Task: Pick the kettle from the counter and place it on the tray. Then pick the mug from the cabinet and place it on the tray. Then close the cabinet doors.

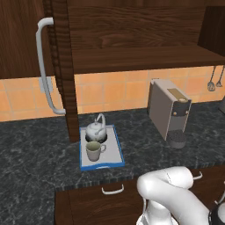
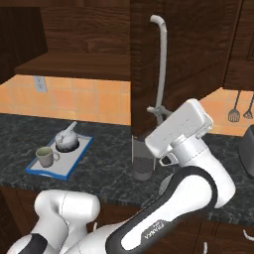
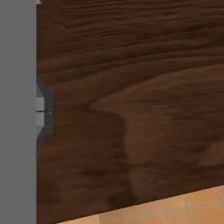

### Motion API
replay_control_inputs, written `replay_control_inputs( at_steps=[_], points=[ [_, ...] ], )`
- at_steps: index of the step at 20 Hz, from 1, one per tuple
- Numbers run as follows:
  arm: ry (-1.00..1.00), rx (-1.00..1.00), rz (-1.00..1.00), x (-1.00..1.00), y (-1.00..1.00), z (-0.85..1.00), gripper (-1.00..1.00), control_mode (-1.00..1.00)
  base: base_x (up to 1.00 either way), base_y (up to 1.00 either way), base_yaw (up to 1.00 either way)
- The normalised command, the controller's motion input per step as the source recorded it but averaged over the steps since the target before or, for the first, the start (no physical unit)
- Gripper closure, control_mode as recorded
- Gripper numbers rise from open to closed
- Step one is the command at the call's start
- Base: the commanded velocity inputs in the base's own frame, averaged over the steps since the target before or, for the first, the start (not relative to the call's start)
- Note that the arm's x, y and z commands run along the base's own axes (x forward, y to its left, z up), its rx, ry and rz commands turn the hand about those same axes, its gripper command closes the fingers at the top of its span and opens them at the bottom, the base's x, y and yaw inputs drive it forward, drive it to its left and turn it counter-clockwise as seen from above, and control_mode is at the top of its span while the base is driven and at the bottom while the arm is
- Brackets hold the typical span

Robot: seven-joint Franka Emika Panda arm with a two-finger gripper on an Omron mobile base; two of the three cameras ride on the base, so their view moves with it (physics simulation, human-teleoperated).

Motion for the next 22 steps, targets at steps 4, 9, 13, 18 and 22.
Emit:
replay_control_inputs(
  at_steps=[4,9,13,18,22],
  points=[
    [0.37,-0.16,0.05,0.19,0.38,0.05,1.0,-1.0,0.0,0.0,0.0],
    [0.25,-0.04,0.0,0.37,0.13,0.15,1.0,-1.0,0.0,0.0,0.0],
    [0.17,-0.1,-0.07,0.64,-0.02,0.1,1.0,-1.0,0.0,0.0,0.0],
    [0.21,-0.12,-0.09,0.84,-0.29,0.08,1.0,-1.0,0.0,0.0,0.0],
    [0.27,-0.14,-0.17,0.85,-0.21,0.01,1.0,-1.0,0.0,0.0,0.0]
  ],
)
